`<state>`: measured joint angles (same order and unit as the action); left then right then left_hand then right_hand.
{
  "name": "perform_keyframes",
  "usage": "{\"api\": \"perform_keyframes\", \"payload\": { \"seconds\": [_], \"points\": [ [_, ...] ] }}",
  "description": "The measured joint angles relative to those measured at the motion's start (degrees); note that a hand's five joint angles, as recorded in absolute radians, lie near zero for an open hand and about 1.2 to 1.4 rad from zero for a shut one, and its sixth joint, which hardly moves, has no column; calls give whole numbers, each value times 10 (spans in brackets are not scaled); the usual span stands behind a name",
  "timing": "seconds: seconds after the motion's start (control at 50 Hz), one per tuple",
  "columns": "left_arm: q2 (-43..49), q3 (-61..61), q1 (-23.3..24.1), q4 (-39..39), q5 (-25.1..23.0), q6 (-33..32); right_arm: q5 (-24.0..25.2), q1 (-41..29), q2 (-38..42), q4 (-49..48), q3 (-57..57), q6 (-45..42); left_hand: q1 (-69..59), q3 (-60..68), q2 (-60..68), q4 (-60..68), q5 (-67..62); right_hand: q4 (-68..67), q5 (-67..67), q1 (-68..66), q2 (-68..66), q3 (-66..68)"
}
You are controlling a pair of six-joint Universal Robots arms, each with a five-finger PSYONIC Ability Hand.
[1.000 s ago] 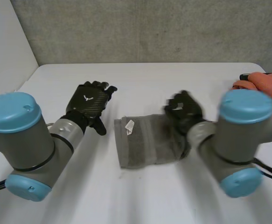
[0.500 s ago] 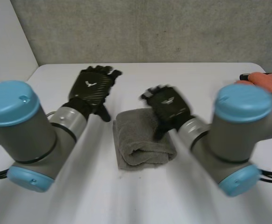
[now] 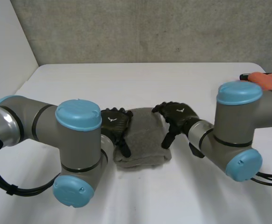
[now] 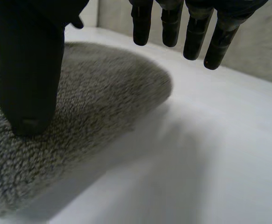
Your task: Fold the laundry.
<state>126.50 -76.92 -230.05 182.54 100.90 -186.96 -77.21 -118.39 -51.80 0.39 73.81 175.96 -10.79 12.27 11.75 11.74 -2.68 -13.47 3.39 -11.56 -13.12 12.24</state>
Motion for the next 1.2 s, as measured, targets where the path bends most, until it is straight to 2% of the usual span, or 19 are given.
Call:
{"api": "perform_keyframes", "payload": {
  "seconds": [0.12,0.24,0.38,0.4,0.42,0.58,0.64,0.76,0.82,0.96,0.98,1.04,1.2],
  "points": [
    [-3,-23,-12,0,-5,-19,4,-12,39,23,-25,-44,0,0,0,0,0,0,0,0,0,0],
    [0,-32,-14,-1,-22,-50,-19,-15,57,29,-37,-106,0,0,0,0,0,0,0,9,0,0],
    [-11,-31,-13,-3,-47,-67,-53,-15,38,29,-39,-154,0,0,0,0,0,0,-3,11,0,0],
    [-31,-28,-15,-4,-60,-69,-65,-16,5,25,-30,-170,0,0,0,0,0,0,-3,11,0,0],
    [-31,-28,-15,-4,-60,-69,-65,-16,5,25,-30,-170,0,0,0,0,0,0,-3,11,0,0],
    [-139,-9,-49,-19,-151,-64,-86,-41,-91,-48,55,-175,0,0,0,0,0,0,-3,11,0,0],
    [-173,9,-71,-51,-209,-59,-99,-69,-118,-94,111,-172,0,0,0,0,0,0,-3,11,0,0],
    [-203,46,-105,-127,-301,-45,-115,-127,-128,-145,183,-158,0,0,0,0,0,0,-3,11,0,0],
    [-206,59,-113,-154,-328,-41,-119,-152,-107,-163,198,-150,0,0,0,0,0,0,-3,11,0,0],
    [-205,67,-116,-170,-342,-39,-127,-170,-69,-192,198,-147,0,0,0,0,0,0,-3,11,0,0],
    [-203,67,-114,-171,-343,-38,-143,-175,-37,-226,186,-150,0,0,0,0,0,0,-3,11,0,0],
    [-202,65,-112,-169,-342,-38,-156,-174,-18,-247,174,-155,0,0,0,0,0,0,-3,11,0,0],
    [-202,61,-110,-167,-339,-36,-183,-172,24,-271,138,-179,0,0,0,0,0,0,-5,11,0,0]
  ]
}}
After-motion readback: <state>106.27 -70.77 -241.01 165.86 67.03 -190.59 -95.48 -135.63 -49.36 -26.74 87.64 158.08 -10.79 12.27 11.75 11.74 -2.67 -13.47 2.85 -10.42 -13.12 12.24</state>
